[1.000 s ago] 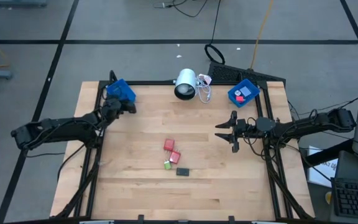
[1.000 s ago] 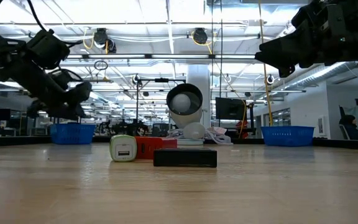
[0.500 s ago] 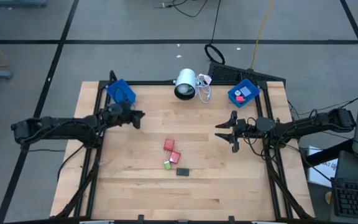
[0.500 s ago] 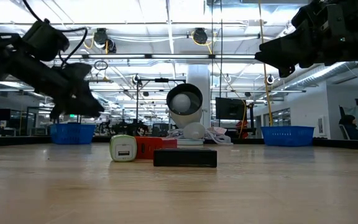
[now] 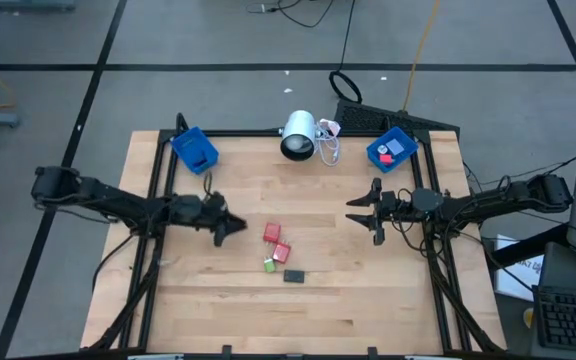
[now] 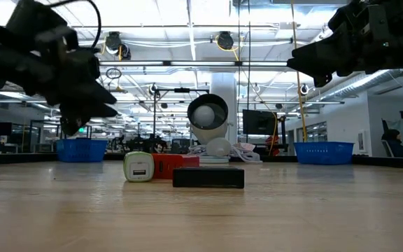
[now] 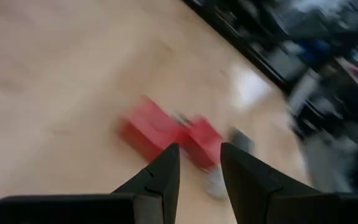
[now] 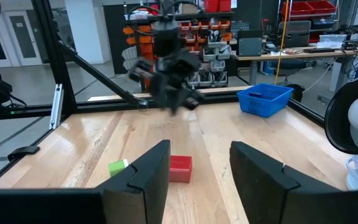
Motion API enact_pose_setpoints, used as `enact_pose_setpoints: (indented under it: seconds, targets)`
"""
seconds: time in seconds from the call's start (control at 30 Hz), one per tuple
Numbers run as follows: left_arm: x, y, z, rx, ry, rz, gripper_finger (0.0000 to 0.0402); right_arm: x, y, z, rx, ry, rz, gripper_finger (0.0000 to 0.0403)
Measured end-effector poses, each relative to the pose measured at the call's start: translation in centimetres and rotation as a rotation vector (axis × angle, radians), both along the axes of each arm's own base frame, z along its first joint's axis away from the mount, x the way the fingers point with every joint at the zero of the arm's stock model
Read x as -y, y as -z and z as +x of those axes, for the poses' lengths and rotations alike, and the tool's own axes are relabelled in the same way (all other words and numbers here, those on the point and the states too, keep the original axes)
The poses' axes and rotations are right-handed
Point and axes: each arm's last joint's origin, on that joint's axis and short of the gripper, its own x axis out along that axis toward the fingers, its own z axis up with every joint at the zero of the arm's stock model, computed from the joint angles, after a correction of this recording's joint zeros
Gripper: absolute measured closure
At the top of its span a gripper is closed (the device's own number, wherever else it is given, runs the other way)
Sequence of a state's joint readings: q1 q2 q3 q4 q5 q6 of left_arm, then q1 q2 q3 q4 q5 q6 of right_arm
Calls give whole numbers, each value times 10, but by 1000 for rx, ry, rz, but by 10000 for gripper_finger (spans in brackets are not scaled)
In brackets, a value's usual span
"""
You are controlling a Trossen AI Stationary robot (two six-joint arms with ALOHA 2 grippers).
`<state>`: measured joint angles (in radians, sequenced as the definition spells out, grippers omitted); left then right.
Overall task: Pick & Place Office items
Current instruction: Put the top red charger adapter into the right blue bin
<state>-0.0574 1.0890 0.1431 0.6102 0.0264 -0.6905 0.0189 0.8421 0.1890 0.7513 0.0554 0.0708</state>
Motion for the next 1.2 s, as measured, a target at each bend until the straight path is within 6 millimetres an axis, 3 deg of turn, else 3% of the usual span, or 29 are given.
enact_pose_setpoints:
  seconds: [0.23,0.4,0.57,0.77,0.97,1.2]
  targets:
    - [33,-23,36,-10,114,28,263,0,0,0,3,4,1,248]
    - [47,-48,70,-85,196,88,194,0,0,0,3,3,13,248]
    - [48,-60,94,-318,51,63,127,0,0,0,1,1,15,248]
    - [41,-49,114,-562,-193,147,92,0,0,0,1,3,15,248]
    - [33,-30,140,-626,-258,84,86,0,0,0,1,12,15,248]
    - [17,-6,154,-723,-317,52,98,1,1,1,-10,27,15,248]
